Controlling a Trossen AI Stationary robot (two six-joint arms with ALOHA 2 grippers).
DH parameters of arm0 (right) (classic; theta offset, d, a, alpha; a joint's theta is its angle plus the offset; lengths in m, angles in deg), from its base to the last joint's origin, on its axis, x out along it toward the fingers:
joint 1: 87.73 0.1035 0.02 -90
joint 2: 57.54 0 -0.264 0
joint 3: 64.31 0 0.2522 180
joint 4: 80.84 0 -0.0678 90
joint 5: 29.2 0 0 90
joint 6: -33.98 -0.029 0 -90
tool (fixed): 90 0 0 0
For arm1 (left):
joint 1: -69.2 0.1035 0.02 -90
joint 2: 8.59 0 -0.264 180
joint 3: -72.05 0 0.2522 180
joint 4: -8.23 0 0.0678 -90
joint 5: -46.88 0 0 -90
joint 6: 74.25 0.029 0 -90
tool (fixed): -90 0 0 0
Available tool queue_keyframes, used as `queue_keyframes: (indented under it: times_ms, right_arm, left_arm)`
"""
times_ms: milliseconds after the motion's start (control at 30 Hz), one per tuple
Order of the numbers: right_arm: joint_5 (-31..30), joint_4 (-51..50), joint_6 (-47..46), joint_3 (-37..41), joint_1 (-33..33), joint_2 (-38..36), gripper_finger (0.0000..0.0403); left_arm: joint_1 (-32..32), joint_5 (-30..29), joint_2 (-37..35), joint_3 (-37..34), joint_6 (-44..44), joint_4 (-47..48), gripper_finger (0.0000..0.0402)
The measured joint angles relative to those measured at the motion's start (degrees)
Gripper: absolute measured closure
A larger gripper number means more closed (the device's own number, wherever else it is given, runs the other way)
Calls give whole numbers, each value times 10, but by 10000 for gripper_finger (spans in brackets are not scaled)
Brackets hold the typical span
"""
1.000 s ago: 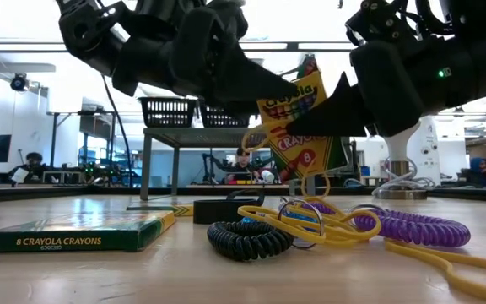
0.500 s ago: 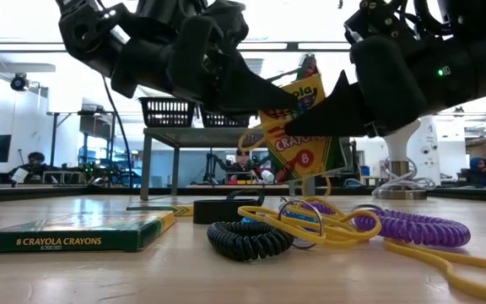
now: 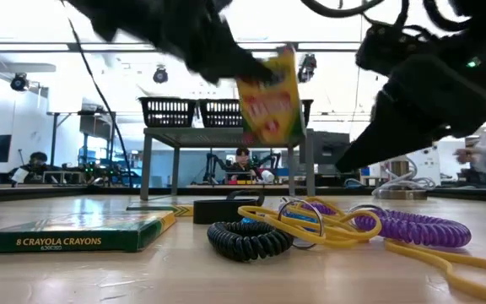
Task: Pick & Place Office Desk Supplies
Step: Put the top left crayon box of into the left black bin
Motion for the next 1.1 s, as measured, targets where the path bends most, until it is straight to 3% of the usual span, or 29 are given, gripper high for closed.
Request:
queue_keyframes:
  times_ms: [167,267,367,467,600,733,833,933,1100]
  right_arm:
    - [-66,3,-7,6,11,0,166]
    - [-73,6,-13,6,12,12,165]
    - [-77,6,-14,7,12,24,165]
    - [-80,10,-17,6,10,31,165]
    - [-84,19,-15,6,10,33,165]
    - [-86,19,-12,6,9,33,165]
    - [-86,19,-11,6,5,33,165]
    - [-86,19,-11,6,0,33,165]
    - [-86,20,-12,6,-4,33,165]
  left_arm:
    - [-15,-102,-105,90,-5,256,361]
    - [-5,-137,-154,162,-4,390,360]
    - [30,-145,-190,223,17,470,360]
    - [104,-141,-217,252,48,500,360]
    - [268,-51,-232,243,60,496,359]
    - [453,131,-222,189,50,470,359]
    - [548,249,-214,134,37,413,359]
    - [597,315,-212,75,36,352,359]
    - [608,319,-212,22,49,302,359]
